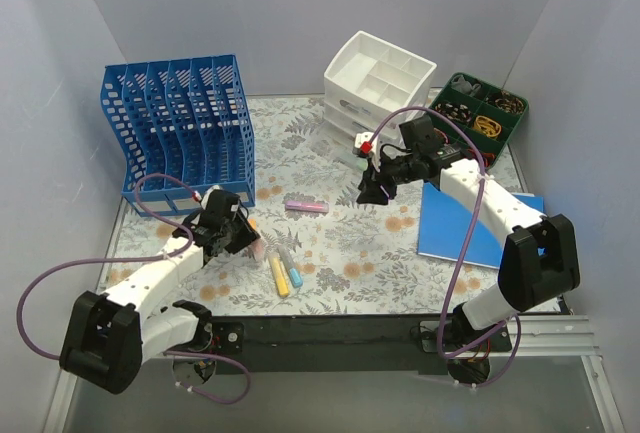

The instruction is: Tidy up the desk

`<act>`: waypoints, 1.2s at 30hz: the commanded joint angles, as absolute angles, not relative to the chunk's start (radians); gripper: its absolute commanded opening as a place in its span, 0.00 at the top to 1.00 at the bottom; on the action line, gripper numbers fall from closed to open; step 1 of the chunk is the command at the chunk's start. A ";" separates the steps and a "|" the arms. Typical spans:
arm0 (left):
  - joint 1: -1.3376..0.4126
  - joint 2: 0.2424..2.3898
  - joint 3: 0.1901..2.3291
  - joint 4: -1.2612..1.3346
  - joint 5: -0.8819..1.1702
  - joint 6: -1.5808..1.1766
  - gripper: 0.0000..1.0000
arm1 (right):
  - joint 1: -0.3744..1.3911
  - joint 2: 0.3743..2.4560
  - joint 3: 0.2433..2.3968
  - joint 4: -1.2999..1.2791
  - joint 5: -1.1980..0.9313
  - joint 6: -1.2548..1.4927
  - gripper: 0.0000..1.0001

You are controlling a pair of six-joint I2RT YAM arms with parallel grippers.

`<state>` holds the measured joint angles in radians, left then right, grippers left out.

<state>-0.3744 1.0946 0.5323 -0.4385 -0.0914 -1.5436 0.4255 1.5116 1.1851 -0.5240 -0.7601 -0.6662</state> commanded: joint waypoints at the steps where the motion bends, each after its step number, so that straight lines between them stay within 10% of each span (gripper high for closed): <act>1: -0.371 1.031 0.589 -0.371 0.063 -1.543 0.98 | 0.416 1.476 1.177 -0.520 -0.799 -0.683 0.51; 36: -0.551 2.043 1.560 -0.005 -0.070 -2.042 0.97 | 0.293 1.437 1.164 -0.518 -0.776 -0.689 0.52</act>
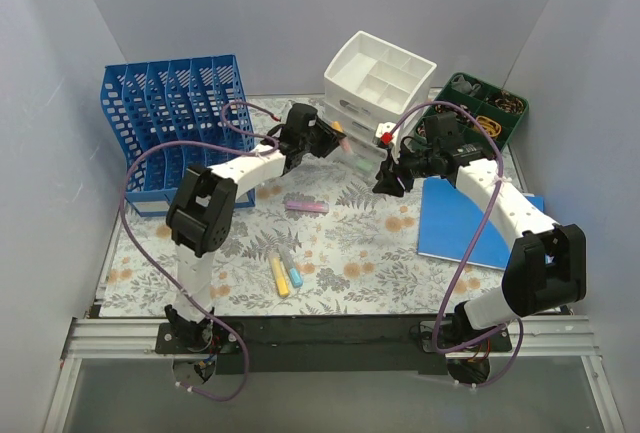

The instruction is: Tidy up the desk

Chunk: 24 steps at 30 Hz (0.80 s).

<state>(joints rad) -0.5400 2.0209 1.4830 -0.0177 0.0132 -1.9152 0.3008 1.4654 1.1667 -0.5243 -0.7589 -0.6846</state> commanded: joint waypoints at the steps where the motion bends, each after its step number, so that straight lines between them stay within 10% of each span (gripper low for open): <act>1: -0.549 2.075 1.574 -0.006 -0.072 -2.065 0.96 | 0.293 1.439 1.164 -0.517 -0.776 -0.692 0.52; 18: -0.557 2.214 1.709 0.027 -0.035 -2.106 0.60 | 0.275 1.447 1.158 -0.520 -0.787 -0.698 0.52; 20: -0.557 2.200 1.691 0.035 -0.037 -2.095 0.34 | 0.272 1.450 1.158 -0.520 -0.788 -0.699 0.51; 21: -0.557 2.192 1.684 0.043 -0.037 -2.091 0.02 | 0.273 1.451 1.158 -0.520 -0.788 -0.698 0.52; 24: -0.557 2.151 1.655 0.055 -0.034 -2.071 0.02 | 0.272 1.451 1.157 -0.520 -0.795 -0.699 0.52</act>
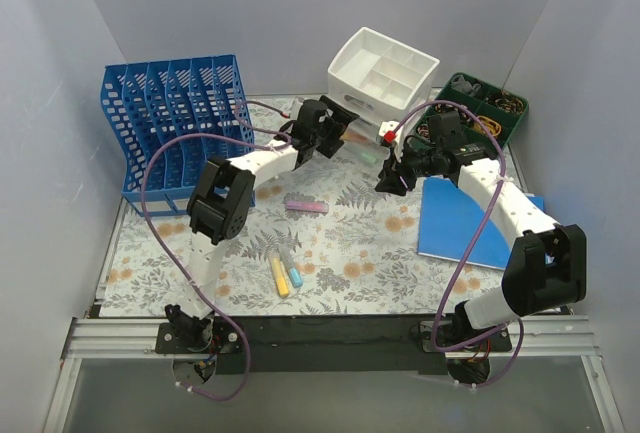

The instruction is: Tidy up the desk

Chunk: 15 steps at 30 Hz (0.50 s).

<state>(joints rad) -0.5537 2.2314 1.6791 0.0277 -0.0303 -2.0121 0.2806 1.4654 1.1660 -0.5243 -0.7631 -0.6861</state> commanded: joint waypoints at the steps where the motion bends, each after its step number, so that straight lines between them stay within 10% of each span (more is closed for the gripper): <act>1: -0.557 2.128 1.646 0.058 -0.035 -2.063 0.02 | 0.272 1.451 1.157 -0.520 -0.796 -0.701 0.52; 15: -0.555 1.739 1.324 0.104 -0.015 -1.745 0.02 | 0.268 1.476 1.144 -0.541 -0.857 -0.747 0.51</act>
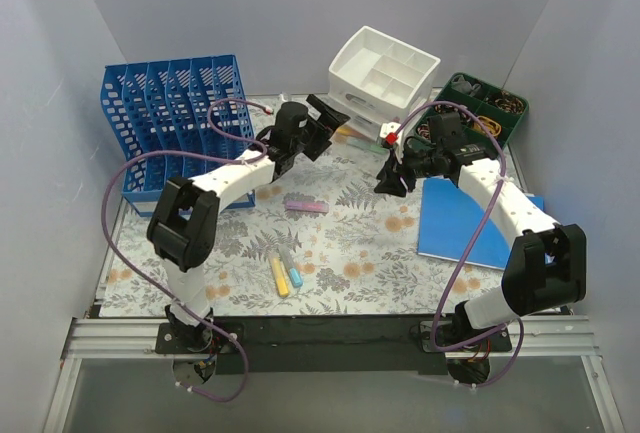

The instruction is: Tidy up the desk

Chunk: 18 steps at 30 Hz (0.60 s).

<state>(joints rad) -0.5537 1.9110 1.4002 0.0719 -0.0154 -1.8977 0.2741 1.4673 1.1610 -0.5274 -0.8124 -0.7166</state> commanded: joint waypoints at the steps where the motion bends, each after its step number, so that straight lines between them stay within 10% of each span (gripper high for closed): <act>1: -0.555 1.706 1.278 0.112 -0.020 -1.709 0.02 | 0.268 1.477 1.141 -0.543 -0.862 -0.755 0.51; 18: -0.483 1.028 0.767 0.106 0.026 -0.916 0.02 | 0.345 1.466 0.979 -0.465 -0.967 -1.000 0.49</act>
